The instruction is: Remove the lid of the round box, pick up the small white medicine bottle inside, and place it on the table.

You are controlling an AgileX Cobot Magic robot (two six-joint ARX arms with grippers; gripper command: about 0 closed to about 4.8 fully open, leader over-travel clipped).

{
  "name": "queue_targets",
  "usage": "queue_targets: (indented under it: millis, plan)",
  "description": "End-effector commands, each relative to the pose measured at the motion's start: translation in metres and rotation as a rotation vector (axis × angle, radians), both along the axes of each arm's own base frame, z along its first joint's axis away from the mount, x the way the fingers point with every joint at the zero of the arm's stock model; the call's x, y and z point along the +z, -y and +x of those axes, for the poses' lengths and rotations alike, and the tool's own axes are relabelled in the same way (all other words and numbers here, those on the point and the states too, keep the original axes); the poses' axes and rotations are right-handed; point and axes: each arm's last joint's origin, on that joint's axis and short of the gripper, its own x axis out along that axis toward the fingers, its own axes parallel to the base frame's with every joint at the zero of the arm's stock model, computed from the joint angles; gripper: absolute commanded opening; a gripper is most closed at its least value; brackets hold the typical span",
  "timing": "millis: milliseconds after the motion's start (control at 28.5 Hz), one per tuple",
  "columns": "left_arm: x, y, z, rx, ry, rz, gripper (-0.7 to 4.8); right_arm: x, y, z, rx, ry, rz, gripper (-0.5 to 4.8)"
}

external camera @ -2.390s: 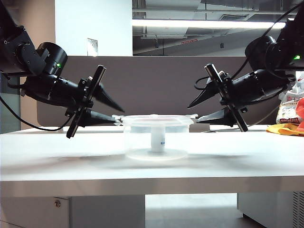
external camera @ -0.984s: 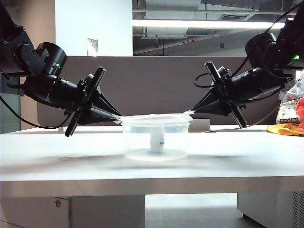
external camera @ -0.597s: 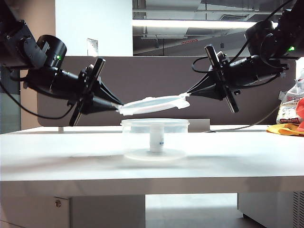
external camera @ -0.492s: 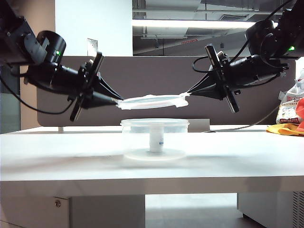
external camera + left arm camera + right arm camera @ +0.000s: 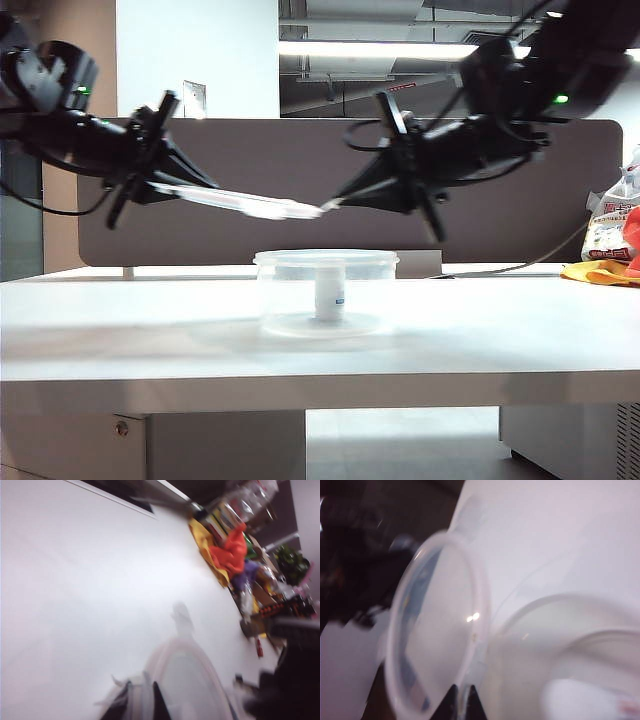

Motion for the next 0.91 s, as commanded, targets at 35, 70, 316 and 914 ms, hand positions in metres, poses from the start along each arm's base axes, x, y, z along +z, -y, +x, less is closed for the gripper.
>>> queue_targets:
  millis: [35,70,316,914]
  plan:
    - [-0.001,-0.017,-0.003,-0.03,-0.031,-0.018,-0.05,0.018,-0.028,-0.01,0.125,0.135,0.068,0.01]
    - [-0.002,-0.024,-0.002,-0.013,-0.036,-0.019,-0.05,0.019,-0.032,-0.012,0.136,0.141,0.071,0.11]
    - [-0.007,-0.075,-0.005,0.097,-0.051,0.013,-0.06,0.019,-0.053,-0.023,0.189,0.141,0.078,1.83]
    - [-0.009,-0.087,-0.005,0.171,-0.021,0.09,2.08,0.024,-0.064,-0.03,0.273,0.104,0.129,2.48]
